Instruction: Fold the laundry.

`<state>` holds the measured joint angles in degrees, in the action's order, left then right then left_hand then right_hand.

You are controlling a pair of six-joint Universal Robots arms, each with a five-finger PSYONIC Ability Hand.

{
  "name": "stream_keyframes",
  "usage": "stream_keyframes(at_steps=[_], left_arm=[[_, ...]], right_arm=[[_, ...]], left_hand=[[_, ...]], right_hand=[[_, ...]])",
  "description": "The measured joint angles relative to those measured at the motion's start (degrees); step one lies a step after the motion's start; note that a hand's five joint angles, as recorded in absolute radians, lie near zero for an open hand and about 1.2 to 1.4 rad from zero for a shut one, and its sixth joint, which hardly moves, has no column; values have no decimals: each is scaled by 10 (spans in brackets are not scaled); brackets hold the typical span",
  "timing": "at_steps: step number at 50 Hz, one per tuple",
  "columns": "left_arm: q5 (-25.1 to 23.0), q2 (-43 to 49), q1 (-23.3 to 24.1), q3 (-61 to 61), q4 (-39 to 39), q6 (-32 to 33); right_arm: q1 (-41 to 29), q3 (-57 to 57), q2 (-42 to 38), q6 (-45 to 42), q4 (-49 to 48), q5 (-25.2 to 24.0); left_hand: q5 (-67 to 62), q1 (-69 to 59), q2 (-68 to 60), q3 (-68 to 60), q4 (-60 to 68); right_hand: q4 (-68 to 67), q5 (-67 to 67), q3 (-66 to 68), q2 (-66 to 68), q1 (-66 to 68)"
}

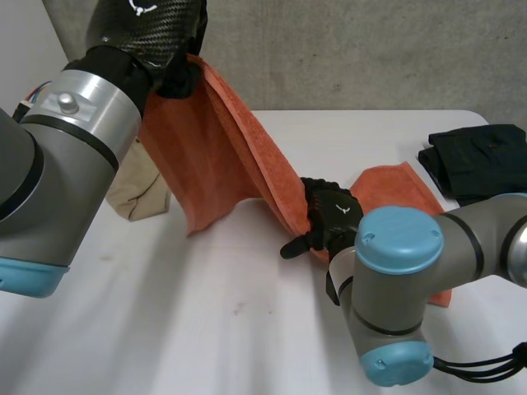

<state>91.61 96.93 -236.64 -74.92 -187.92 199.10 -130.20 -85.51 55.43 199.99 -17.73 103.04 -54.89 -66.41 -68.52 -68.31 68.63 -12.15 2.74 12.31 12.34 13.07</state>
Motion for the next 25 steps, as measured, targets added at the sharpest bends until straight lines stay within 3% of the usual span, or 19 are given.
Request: stream_keyframes(at_steps=[5,11,18,22,25], left_arm=[[24,-14,-1,2,-1,-1],[44,-29,-8,-2,-1,1],[47,-32,-15,-15,0,1],[45,-30,-20,-26,0,1],[44,-29,-28,-35,1,2]], right_arm=[[26,-6,-5,-33,4,20],[148,-56,40,-128,15,11],[308,-109,78,-266,26,-98],[337,-117,89,-310,39,-146],[340,-114,114,-330,56,-162]], left_hand=[[0,0,0,0,0],[0,0,0,0,0],[0,0,-1,-1,2],[0,0,-1,-1,2],[0,0,-1,-1,2]], right_hand=[[-18,16,17,1,2],[-77,74,76,72,62],[-364,352,363,367,364],[-539,529,536,540,516],[-561,534,555,552,516]])
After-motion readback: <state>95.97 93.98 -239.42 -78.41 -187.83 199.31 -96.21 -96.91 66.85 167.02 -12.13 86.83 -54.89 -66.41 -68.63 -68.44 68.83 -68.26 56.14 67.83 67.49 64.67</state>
